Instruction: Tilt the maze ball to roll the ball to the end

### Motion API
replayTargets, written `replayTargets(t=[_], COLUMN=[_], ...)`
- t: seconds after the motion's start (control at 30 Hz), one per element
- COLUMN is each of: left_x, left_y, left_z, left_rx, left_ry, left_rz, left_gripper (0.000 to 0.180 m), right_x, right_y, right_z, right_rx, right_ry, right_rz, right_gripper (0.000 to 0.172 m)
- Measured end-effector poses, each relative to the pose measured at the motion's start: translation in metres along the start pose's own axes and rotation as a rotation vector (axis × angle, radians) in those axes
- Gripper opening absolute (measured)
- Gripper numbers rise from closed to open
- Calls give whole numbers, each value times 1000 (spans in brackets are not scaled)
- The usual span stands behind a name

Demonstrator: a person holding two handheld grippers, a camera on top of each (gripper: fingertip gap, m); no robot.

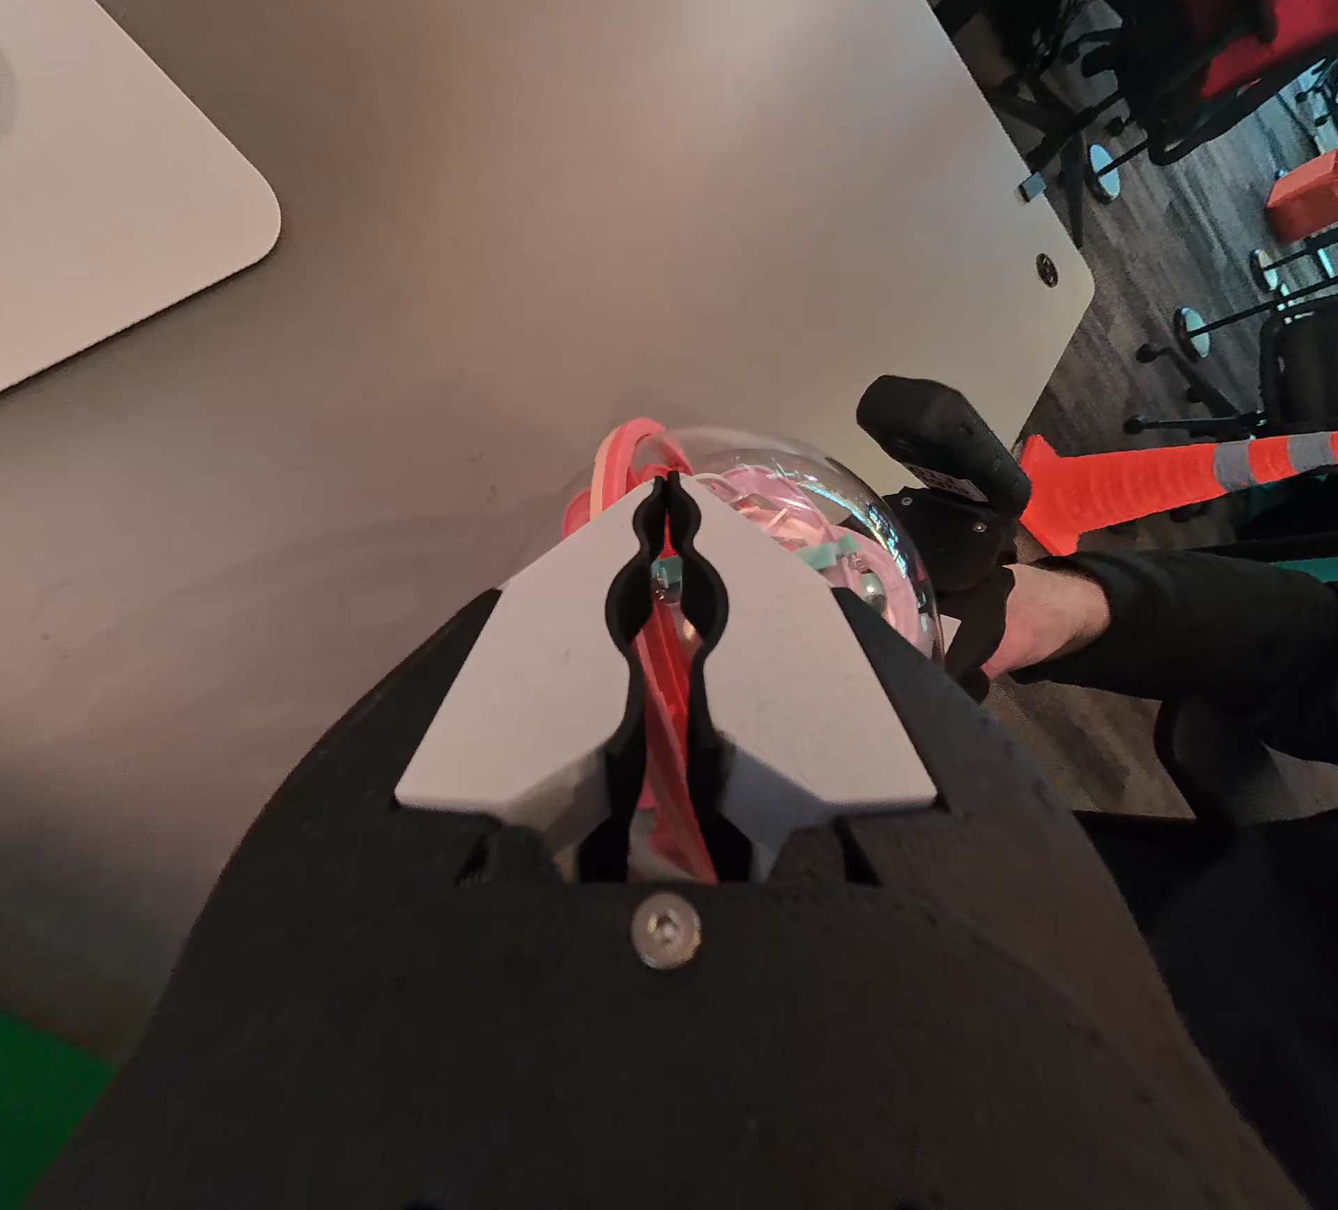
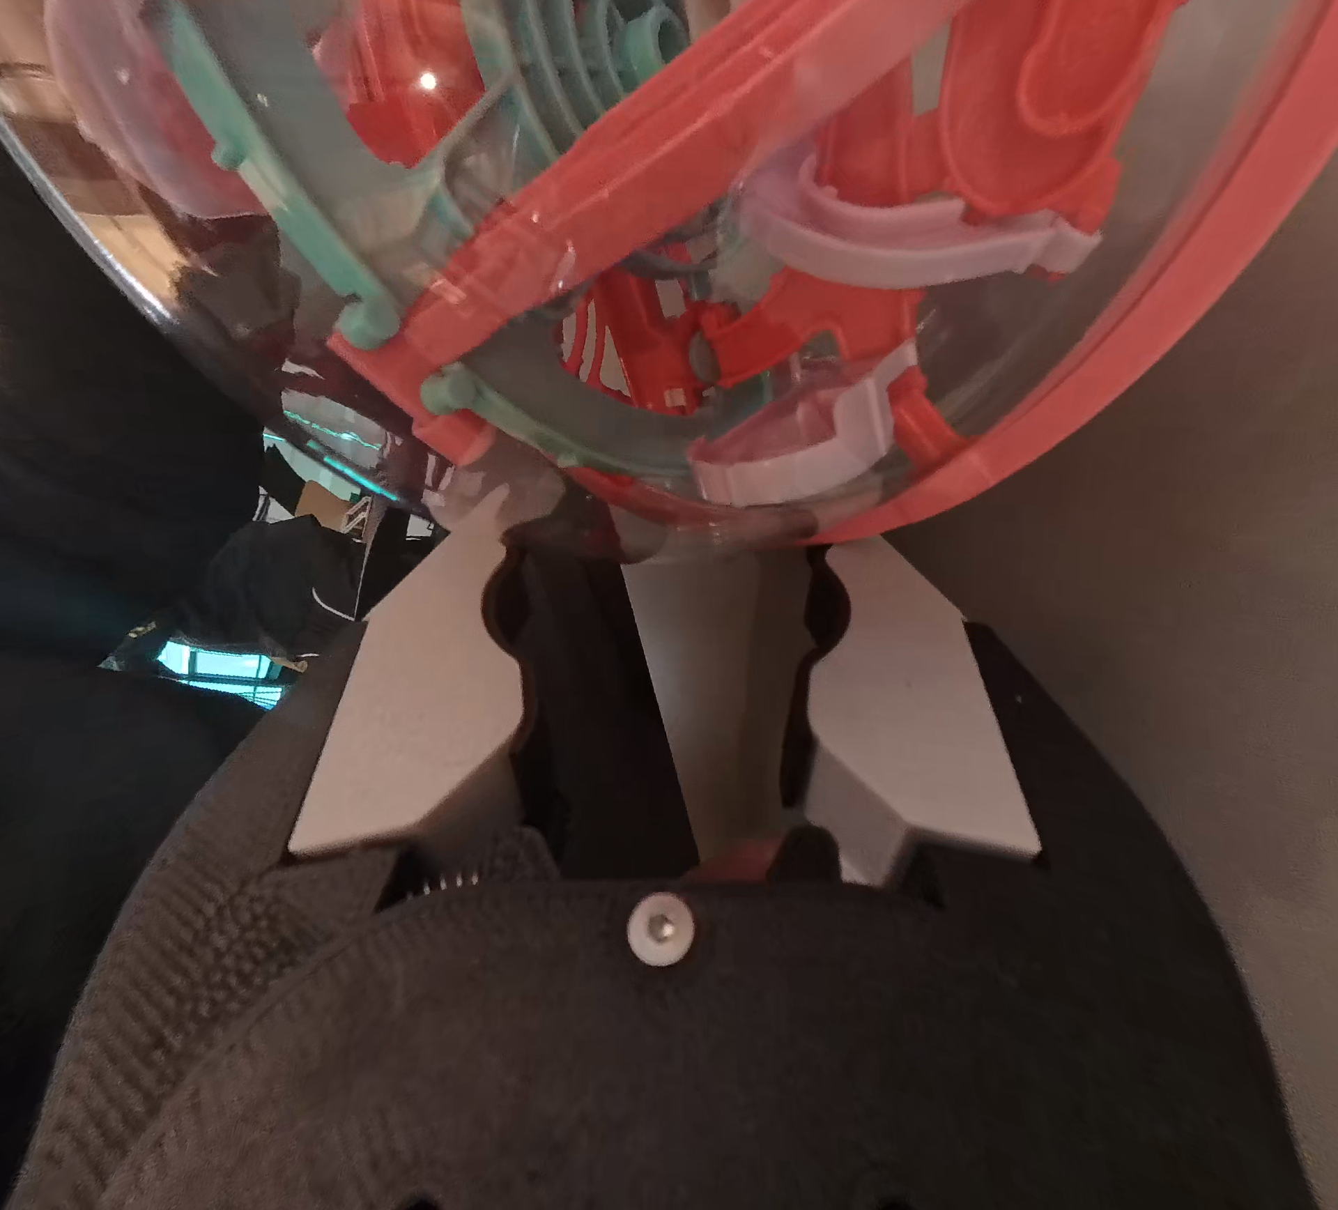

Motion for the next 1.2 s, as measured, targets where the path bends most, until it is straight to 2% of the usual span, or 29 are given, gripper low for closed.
replayTargets(t=[0.7,1.2], left_x=[12,14], left_y=[-13,-17], left_z=[-4,12], left_rx=[-5,-113], left_ry=[-68,-103], left_rz=[148,191], left_gripper=[0,0], right_x=[-4,-6], right_y=[-8,-6], right_z=[9,15], right_rx=[43,22], right_ry=[-74,-121], right_rz=[34,75], right_gripper=[80,83])
Point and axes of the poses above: each gripper's, where its closed fingertips meet, z out along the fingers, y out of its underside, x = y × z across the jaws, the point moved 3 cm from there along -z, back along the fingers, and after that the axes turned 15 degrees about -y, right-handed, at the moved point
